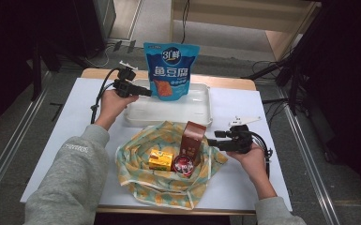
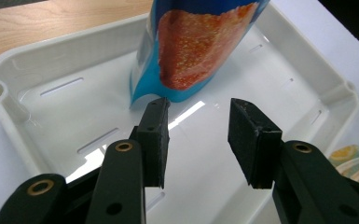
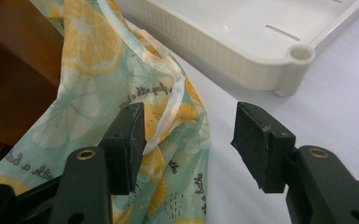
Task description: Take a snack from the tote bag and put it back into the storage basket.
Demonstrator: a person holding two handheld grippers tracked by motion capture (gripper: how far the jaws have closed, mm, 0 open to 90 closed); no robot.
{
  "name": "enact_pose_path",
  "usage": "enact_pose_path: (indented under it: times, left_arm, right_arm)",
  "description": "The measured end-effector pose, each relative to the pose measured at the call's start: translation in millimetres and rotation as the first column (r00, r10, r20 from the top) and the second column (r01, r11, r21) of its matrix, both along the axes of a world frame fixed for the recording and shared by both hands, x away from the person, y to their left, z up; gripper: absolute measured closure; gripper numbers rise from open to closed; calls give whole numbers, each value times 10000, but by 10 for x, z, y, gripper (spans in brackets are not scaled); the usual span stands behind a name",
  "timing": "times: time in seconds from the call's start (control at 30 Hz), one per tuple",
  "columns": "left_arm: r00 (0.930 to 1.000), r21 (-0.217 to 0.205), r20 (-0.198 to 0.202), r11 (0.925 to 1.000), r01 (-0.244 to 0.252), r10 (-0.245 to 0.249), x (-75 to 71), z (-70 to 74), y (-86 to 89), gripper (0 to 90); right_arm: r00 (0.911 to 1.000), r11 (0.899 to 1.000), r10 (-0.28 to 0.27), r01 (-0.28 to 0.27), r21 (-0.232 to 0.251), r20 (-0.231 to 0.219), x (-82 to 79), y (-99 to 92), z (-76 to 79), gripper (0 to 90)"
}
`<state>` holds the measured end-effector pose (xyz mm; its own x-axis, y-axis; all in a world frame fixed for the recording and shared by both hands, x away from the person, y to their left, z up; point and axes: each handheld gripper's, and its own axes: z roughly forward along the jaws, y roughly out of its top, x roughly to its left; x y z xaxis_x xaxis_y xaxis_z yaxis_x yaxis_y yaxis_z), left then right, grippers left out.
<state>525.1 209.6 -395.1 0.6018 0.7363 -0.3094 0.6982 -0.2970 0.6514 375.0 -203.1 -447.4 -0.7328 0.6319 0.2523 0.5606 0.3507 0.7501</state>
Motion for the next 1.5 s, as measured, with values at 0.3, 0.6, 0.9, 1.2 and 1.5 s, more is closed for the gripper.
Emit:
enact_pose_path:
  times: [0.3,0.6,0.9,1.2,1.5]
  left_arm:
    - [9994,141,96,9993,342,-343,-147,58,5,557]
    - [9944,150,229,9946,1027,-1030,-370,126,-60,514]
    - [9887,100,474,9898,1418,-1421,-606,186,-52,493]
    - [9835,21,515,9849,1733,-1732,-839,216,14,464]
    - [9833,-58,394,9841,1778,-1774,-1014,162,104,443]
  right_arm:
    - [10000,10000,36,-36,-23,42,11,4,22,449]
    - [10000,10000,16,-16,13,47,17,-5,54,448]
    - [9999,10000,68,-68,-8,91,-17,-5,103,448]
    - [9998,9999,101,-100,-23,149,-51,-14,130,445]
    - [9996,9998,200,-198,-103,222,-82,-3,153,439]
